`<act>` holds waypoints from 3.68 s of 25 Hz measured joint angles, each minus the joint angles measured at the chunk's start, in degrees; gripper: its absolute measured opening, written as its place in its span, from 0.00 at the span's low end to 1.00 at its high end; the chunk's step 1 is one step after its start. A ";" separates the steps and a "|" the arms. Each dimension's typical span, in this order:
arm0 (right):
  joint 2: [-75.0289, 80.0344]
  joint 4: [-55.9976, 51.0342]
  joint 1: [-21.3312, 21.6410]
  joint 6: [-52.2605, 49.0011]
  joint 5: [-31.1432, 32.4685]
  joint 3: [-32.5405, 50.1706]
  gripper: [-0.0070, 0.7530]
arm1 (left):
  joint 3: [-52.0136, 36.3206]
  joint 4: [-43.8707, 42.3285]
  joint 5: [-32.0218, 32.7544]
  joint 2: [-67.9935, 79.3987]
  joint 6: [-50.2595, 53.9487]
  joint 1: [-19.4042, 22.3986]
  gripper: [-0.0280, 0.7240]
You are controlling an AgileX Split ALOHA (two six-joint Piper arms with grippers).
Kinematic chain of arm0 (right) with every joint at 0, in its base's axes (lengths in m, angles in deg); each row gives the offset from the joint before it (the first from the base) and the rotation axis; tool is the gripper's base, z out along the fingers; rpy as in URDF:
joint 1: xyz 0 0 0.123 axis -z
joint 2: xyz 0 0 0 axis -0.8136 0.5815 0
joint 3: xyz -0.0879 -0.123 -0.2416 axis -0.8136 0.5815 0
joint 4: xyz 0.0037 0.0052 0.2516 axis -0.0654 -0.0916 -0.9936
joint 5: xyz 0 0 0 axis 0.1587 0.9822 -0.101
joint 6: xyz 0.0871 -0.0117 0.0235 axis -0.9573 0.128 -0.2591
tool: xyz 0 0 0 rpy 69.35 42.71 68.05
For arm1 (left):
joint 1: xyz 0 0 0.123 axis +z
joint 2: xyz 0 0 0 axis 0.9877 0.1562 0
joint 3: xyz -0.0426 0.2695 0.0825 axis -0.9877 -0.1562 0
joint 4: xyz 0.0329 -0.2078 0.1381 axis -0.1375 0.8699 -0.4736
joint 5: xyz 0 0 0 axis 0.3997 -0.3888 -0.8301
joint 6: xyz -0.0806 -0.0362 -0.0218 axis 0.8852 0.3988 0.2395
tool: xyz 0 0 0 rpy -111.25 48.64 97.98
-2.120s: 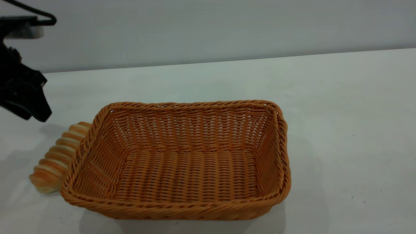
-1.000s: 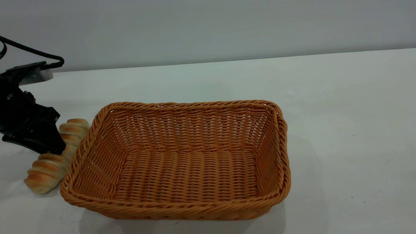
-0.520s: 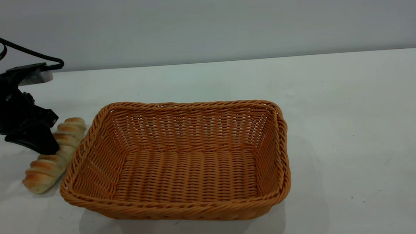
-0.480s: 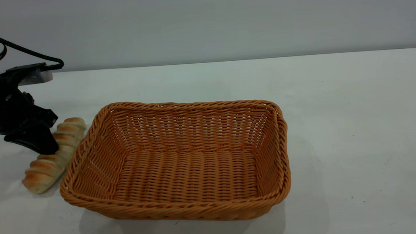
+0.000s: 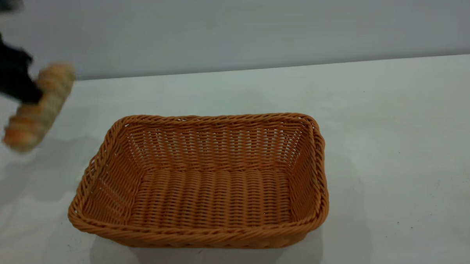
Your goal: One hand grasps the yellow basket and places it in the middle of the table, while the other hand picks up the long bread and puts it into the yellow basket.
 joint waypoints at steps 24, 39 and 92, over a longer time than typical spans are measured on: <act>0.00 0.00 0.00 -0.15 -0.60 0.61 0.49 | 10.05 -15.86 17.52 4.78 -7.36 -32.97 0.07; 0.00 0.00 0.00 -0.19 -0.60 0.61 0.49 | 15.40 -17.88 18.01 9.19 -2.37 -33.66 0.51; 0.00 0.00 0.00 -0.19 -0.61 0.61 0.49 | -15.32 -33.77 34.77 -101.46 42.21 -33.66 0.56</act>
